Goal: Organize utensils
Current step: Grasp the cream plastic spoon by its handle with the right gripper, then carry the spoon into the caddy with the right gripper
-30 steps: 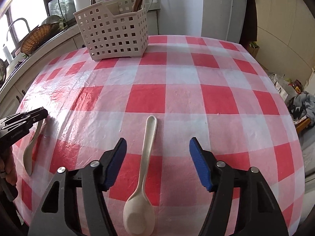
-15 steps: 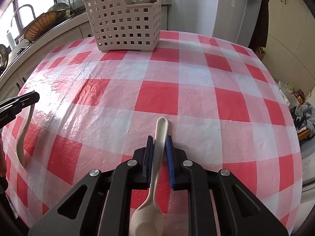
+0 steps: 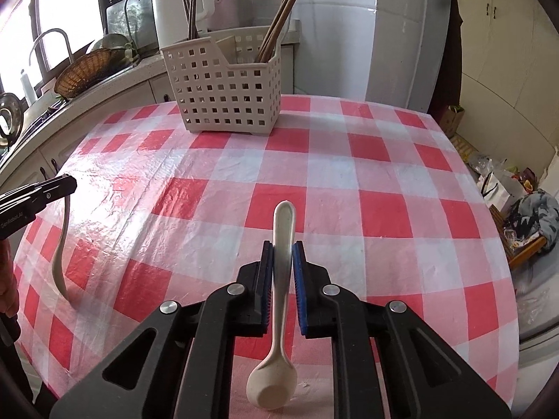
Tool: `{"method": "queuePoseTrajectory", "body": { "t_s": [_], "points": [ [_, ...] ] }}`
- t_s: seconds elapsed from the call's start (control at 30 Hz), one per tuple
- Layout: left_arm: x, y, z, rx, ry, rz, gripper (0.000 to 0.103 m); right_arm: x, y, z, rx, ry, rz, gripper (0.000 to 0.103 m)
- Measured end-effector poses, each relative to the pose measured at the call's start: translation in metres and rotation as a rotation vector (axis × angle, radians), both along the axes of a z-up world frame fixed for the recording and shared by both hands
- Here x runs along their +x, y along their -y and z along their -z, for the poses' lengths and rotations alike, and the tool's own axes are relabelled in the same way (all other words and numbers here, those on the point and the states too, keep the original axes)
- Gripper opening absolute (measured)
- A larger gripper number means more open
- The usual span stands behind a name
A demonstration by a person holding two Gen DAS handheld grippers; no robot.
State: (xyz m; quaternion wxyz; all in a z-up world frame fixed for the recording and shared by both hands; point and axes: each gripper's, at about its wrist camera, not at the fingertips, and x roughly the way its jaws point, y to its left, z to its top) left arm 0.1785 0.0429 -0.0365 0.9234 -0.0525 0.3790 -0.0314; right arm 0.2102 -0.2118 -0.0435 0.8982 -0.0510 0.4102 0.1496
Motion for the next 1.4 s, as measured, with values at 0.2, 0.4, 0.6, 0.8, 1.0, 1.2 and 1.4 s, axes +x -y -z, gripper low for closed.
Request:
{"method": "queuePoseTrajectory", "body": {
  "t_s": [0.2, 0.4, 0.6, 0.8, 1.0, 1.2, 1.4],
  "points": [
    [-0.014, 0.002, -0.02, -0.014, 0.047, 0.008, 0.016, -0.014, 0.008, -0.021, 0.027, 0.053, 0.006, 0.013],
    [-0.024, 0.004, -0.035, -0.031, 0.078, 0.02, 0.016, -0.027, 0.011, -0.036, 0.04, 0.091, 0.003, 0.013],
    [-0.025, 0.004, -0.047, -0.027, 0.1, 0.023, 0.016, -0.032, 0.006, -0.046, 0.048, 0.114, -0.01, 0.013],
    [-0.018, 0.007, -0.06, -0.024, 0.123, 0.036, 0.016, -0.028, -0.001, -0.055, 0.045, 0.132, -0.023, 0.013],
    [-0.003, 0.01, -0.082, -0.015, 0.152, 0.063, 0.016, -0.013, -0.015, -0.083, 0.058, 0.162, -0.064, 0.013],
    [0.024, 0.01, -0.129, -0.006, 0.211, 0.1, 0.016, 0.017, -0.036, -0.136, 0.075, 0.223, -0.119, 0.013],
    [0.062, 0.013, -0.181, -0.012, 0.264, 0.132, 0.016, 0.055, -0.055, -0.183, 0.097, 0.274, -0.136, 0.013]
  ]
}}
